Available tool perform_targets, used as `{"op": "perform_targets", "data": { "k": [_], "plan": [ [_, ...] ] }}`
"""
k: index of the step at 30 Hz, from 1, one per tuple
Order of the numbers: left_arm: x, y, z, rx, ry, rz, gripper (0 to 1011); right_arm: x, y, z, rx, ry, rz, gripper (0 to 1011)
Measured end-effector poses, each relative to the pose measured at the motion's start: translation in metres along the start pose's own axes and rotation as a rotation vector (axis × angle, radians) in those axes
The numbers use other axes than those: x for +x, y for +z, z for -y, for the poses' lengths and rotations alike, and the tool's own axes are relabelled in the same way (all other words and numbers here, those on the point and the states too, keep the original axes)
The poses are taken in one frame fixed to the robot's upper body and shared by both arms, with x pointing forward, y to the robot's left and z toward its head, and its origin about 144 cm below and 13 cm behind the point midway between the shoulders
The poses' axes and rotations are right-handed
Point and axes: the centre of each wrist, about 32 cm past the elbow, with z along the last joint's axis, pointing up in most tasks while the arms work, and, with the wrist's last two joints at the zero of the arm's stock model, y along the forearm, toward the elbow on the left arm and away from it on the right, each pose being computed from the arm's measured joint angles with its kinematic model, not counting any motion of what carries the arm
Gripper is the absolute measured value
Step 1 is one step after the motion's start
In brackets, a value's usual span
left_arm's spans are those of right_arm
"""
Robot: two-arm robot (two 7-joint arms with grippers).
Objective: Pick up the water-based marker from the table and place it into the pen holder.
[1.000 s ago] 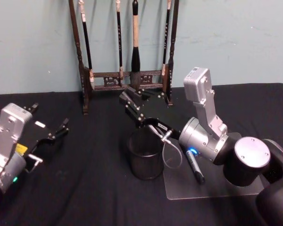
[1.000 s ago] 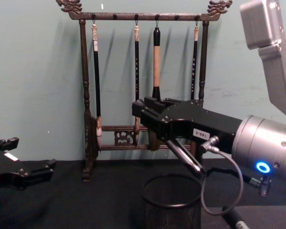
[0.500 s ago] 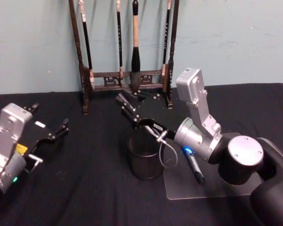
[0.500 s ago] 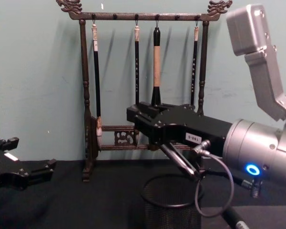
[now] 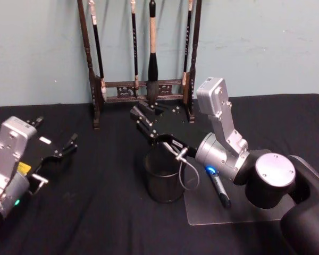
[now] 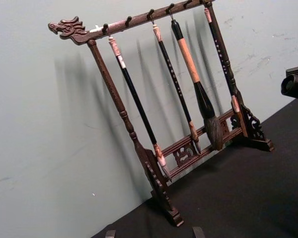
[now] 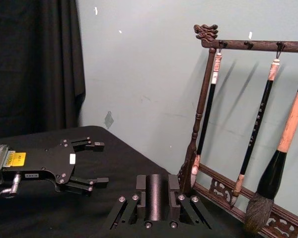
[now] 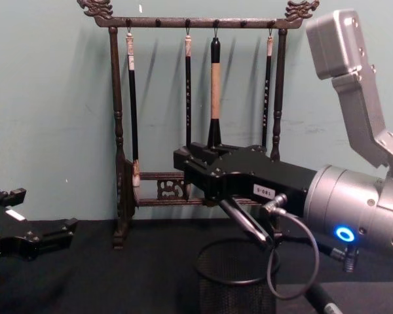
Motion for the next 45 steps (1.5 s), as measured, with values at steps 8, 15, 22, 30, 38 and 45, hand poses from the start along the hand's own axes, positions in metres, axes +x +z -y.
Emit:
{"op": "perform_targets", "data": {
  "k": [8, 15, 22, 30, 38, 45],
  "plan": [
    [0.0, 0.0, 0.0, 0.0, 0.0, 0.0, 1001, 0.0002, 0.0001, 0.0002, 0.0, 0.0, 0.0, 262],
    [0.0, 0.0, 0.0, 0.0, 0.0, 0.0, 1001, 0.0001, 0.0001, 0.0002, 0.0, 0.0, 0.0, 262],
    [0.0, 0.0, 0.0, 0.0, 0.0, 0.0, 1001, -0.0001, 0.0002, 0.0003, 0.001, 0.001, 0.0, 437],
    [0.0, 0.0, 0.0, 0.0, 0.0, 0.0, 1001, -0.0001, 0.0002, 0.0002, 0.001, 0.001, 0.0, 637],
    [0.0, 0.0, 0.0, 0.0, 0.0, 0.0, 1001, -0.0001, 0.0002, 0.0002, 0.002, 0.001, 0.0, 1002],
    [0.0, 0.0, 0.0, 0.0, 0.0, 0.0, 1001, -0.0001, 0.0002, 0.0002, 0.001, 0.001, 0.0, 1002]
  ]
}}
